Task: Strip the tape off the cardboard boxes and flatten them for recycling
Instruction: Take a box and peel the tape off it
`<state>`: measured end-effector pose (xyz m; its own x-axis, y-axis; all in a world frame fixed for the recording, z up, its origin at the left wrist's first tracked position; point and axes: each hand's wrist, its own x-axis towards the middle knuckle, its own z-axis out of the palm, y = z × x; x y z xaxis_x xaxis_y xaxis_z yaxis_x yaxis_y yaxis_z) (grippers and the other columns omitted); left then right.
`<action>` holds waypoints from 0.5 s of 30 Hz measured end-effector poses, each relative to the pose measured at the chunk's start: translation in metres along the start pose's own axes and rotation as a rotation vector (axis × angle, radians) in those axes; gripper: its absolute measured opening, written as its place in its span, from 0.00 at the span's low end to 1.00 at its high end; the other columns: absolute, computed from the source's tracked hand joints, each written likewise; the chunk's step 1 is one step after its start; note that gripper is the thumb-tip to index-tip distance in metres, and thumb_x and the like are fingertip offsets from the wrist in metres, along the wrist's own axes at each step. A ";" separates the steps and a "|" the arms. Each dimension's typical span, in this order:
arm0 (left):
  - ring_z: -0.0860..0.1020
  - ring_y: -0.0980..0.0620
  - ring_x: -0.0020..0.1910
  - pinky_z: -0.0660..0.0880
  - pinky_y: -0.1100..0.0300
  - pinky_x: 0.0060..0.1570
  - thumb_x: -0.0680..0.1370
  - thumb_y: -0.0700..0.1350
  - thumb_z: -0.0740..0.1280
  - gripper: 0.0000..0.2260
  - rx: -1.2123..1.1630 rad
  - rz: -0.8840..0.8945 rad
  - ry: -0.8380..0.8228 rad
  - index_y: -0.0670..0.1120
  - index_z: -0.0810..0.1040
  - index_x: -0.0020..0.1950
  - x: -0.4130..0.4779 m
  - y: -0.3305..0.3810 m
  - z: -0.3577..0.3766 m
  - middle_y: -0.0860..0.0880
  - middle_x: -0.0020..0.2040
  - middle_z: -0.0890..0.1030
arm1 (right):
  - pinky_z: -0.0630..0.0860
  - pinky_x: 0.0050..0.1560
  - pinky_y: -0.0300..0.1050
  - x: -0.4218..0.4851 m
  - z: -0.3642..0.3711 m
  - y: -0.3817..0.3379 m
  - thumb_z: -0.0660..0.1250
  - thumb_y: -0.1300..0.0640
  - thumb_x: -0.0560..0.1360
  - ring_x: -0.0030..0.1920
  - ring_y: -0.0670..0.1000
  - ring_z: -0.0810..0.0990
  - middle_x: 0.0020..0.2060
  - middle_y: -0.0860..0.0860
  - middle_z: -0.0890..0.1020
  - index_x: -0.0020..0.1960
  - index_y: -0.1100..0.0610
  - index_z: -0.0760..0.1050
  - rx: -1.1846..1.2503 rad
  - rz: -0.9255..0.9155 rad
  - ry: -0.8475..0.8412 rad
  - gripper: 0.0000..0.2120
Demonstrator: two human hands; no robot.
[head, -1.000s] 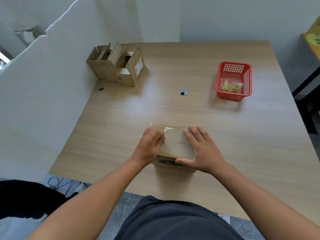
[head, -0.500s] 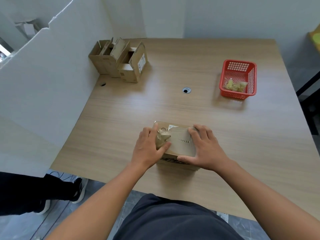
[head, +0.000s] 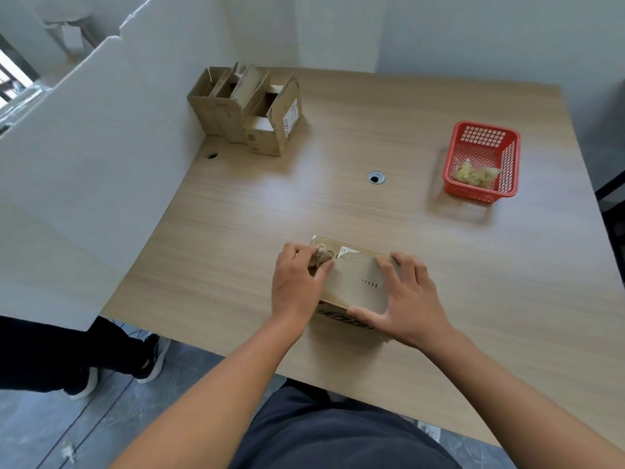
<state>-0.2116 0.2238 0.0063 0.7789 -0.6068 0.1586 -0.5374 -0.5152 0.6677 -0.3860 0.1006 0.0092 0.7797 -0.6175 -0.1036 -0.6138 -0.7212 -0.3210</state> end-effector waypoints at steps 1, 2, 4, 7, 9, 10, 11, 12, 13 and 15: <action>0.71 0.61 0.45 0.67 0.67 0.44 0.78 0.50 0.74 0.06 -0.033 -0.034 0.025 0.50 0.80 0.50 0.001 -0.001 0.000 0.54 0.51 0.72 | 0.59 0.76 0.60 0.002 -0.001 -0.002 0.53 0.14 0.61 0.77 0.58 0.54 0.74 0.53 0.58 0.78 0.49 0.57 -0.040 0.002 -0.012 0.57; 0.70 0.62 0.43 0.65 0.68 0.42 0.79 0.48 0.72 0.03 -0.063 -0.058 0.052 0.51 0.79 0.48 0.003 -0.003 -0.002 0.54 0.50 0.71 | 0.57 0.77 0.62 0.005 -0.001 -0.003 0.52 0.13 0.59 0.76 0.59 0.54 0.74 0.53 0.58 0.78 0.49 0.56 -0.083 0.004 -0.029 0.58; 0.71 0.63 0.40 0.63 0.67 0.39 0.82 0.46 0.68 0.06 -0.096 -0.083 0.073 0.52 0.76 0.45 0.007 -0.010 -0.008 0.55 0.43 0.73 | 0.52 0.77 0.65 0.010 -0.002 -0.006 0.51 0.13 0.56 0.76 0.60 0.54 0.73 0.54 0.58 0.77 0.49 0.56 -0.130 0.007 -0.058 0.59; 0.72 0.59 0.37 0.63 0.59 0.40 0.83 0.44 0.64 0.03 -0.100 -0.123 0.019 0.49 0.75 0.50 0.007 -0.012 -0.014 0.57 0.38 0.75 | 0.45 0.78 0.69 0.014 0.000 -0.010 0.51 0.12 0.56 0.75 0.61 0.55 0.71 0.54 0.58 0.75 0.52 0.58 -0.120 0.002 -0.065 0.61; 0.74 0.60 0.36 0.64 0.58 0.37 0.85 0.47 0.61 0.09 -0.134 -0.182 -0.013 0.52 0.69 0.65 0.007 -0.008 -0.019 0.60 0.39 0.76 | 0.43 0.78 0.70 0.014 0.002 -0.011 0.49 0.12 0.56 0.75 0.61 0.56 0.71 0.55 0.58 0.75 0.54 0.58 -0.111 0.005 -0.058 0.61; 0.76 0.59 0.37 0.65 0.57 0.35 0.85 0.49 0.59 0.12 -0.143 -0.183 -0.040 0.55 0.64 0.68 0.006 -0.006 -0.023 0.60 0.40 0.77 | 0.42 0.78 0.70 0.014 0.003 -0.012 0.48 0.12 0.56 0.76 0.61 0.55 0.72 0.55 0.58 0.75 0.54 0.58 -0.113 0.010 -0.060 0.61; 0.78 0.55 0.39 0.67 0.58 0.36 0.86 0.52 0.57 0.10 -0.130 -0.162 -0.073 0.57 0.65 0.67 0.007 -0.007 -0.025 0.59 0.41 0.78 | 0.41 0.78 0.70 0.015 0.003 -0.014 0.47 0.12 0.56 0.76 0.61 0.54 0.72 0.54 0.57 0.75 0.53 0.57 -0.118 0.015 -0.063 0.61; 0.80 0.52 0.44 0.69 0.58 0.39 0.85 0.56 0.56 0.09 -0.107 -0.118 -0.110 0.58 0.69 0.65 0.007 -0.007 -0.027 0.58 0.45 0.79 | 0.41 0.78 0.70 0.016 0.003 -0.015 0.47 0.12 0.56 0.76 0.61 0.53 0.72 0.54 0.57 0.75 0.53 0.56 -0.122 0.020 -0.065 0.61; 0.79 0.53 0.49 0.70 0.58 0.44 0.84 0.59 0.58 0.11 -0.058 -0.075 -0.155 0.58 0.73 0.61 0.006 -0.007 -0.028 0.58 0.51 0.79 | 0.41 0.78 0.70 0.016 0.003 -0.016 0.47 0.12 0.57 0.76 0.61 0.53 0.72 0.53 0.57 0.75 0.53 0.56 -0.119 0.023 -0.065 0.61; 0.76 0.58 0.56 0.71 0.62 0.53 0.78 0.63 0.67 0.13 -0.009 -0.060 -0.200 0.58 0.77 0.59 0.001 -0.009 -0.025 0.57 0.62 0.71 | 0.43 0.78 0.69 0.016 0.003 -0.018 0.47 0.12 0.57 0.76 0.60 0.54 0.72 0.53 0.58 0.75 0.53 0.57 -0.099 0.029 -0.059 0.60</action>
<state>-0.1976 0.2433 0.0185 0.7294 -0.6835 -0.0289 -0.4878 -0.5493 0.6784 -0.3623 0.1046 0.0109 0.7657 -0.6212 -0.1671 -0.6431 -0.7326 -0.2231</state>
